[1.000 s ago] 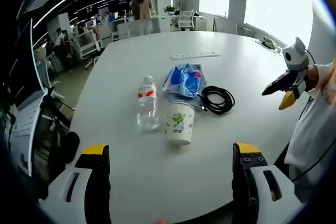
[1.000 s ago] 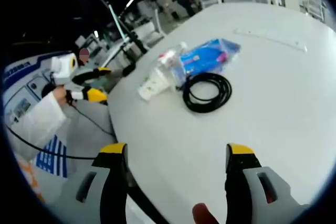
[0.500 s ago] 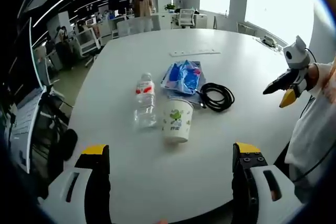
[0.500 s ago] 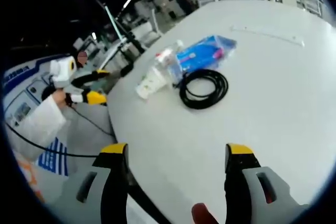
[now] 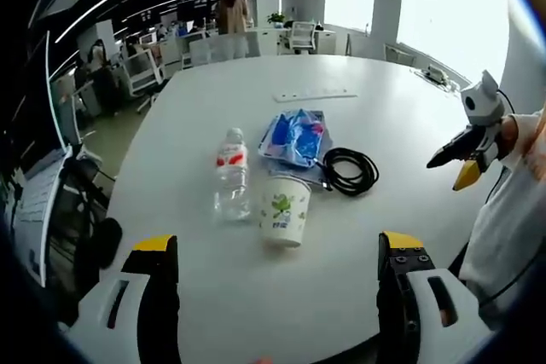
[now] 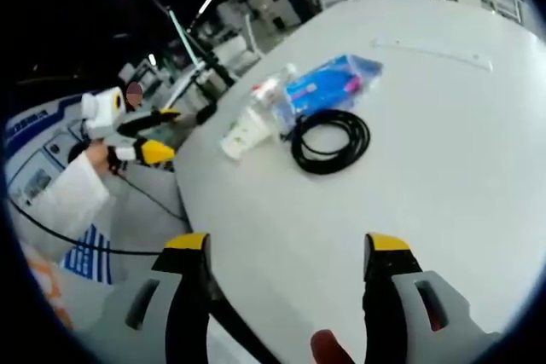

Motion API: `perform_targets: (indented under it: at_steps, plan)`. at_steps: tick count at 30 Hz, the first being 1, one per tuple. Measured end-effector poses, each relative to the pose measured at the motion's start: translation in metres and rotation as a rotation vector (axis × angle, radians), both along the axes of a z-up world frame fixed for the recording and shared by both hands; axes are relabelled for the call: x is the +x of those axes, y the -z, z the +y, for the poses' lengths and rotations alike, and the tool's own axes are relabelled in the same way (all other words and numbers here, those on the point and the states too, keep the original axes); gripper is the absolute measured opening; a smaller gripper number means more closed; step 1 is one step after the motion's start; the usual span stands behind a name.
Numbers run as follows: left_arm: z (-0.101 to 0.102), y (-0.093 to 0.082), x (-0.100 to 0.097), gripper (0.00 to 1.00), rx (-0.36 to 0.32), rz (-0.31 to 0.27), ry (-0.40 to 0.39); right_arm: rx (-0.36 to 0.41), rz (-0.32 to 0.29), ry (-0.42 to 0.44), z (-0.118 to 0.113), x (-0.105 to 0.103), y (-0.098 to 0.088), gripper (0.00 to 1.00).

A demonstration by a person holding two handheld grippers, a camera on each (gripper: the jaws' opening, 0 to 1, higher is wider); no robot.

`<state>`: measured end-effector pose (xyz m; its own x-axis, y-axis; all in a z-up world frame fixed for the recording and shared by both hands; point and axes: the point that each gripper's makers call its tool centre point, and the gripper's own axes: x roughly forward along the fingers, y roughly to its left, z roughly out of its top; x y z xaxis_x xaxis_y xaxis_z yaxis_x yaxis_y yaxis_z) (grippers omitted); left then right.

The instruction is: Arrange the tabletop items into an orderly group along one side of the table until the central work area is clear of visible clutter.

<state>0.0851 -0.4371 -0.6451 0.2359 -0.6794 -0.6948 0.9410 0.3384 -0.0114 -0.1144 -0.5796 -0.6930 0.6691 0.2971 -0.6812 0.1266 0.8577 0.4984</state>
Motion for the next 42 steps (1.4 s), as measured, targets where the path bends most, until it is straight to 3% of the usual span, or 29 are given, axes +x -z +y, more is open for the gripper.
perform_targets:
  at_steps: [22,27,35,42]
  plan:
    - [0.003,0.008,-0.016,1.0,0.003,0.01,-0.006,0.005,-0.001,0.01,-0.003,-0.006,0.001,0.67]
    - [0.006,0.003,-0.021,1.0,-0.002,-0.002,-0.008,-0.042,-0.022,-0.024,-0.008,-0.005,-0.003,0.64]
    - [0.011,-0.007,-0.026,1.0,-0.027,-0.023,-0.036,-0.056,-0.093,-0.081,-0.01,0.018,-0.021,0.62]
    - [0.018,-0.008,-0.035,1.0,-0.027,-0.032,-0.037,-0.094,-0.181,-0.158,-0.008,0.064,-0.059,0.61]
